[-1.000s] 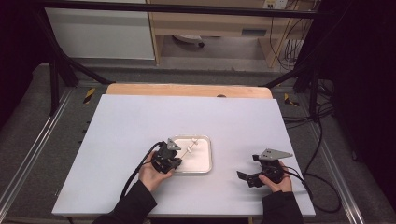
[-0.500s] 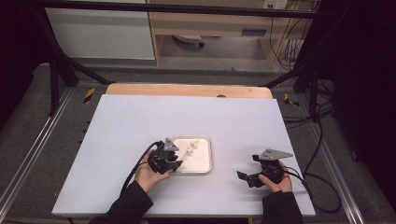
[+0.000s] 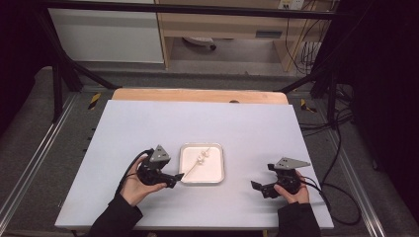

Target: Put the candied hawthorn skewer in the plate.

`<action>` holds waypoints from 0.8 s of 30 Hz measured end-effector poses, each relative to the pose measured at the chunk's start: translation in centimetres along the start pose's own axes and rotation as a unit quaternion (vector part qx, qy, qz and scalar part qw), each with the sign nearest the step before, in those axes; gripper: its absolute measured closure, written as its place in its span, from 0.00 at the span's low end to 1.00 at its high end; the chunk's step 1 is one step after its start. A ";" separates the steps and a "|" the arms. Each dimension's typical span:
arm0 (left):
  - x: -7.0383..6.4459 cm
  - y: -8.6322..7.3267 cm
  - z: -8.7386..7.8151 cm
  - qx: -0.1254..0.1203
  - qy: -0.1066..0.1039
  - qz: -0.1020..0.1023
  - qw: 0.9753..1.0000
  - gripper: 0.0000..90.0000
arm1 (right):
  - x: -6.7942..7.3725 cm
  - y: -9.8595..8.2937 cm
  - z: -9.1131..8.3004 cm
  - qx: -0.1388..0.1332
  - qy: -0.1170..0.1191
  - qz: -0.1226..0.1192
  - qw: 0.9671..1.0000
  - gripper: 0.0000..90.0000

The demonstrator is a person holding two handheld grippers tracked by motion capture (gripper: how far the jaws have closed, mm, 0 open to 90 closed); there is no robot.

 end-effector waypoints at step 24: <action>7.0 -7.2 -3.6 -0.035 0.039 -0.064 0.997 0.07 | 0.3 -0.5 0.3 0.017 0.002 0.003 1.000 0.01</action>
Point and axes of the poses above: each handheld gripper's, and its own axes: z roughly forward along the jaws, y roughly out of its top, x roughly to its left, the point moved 8 cm from there along z, roughly forward along the jaws, and after that the axes turned 13 degrees about -z, right-handed, at the moved point
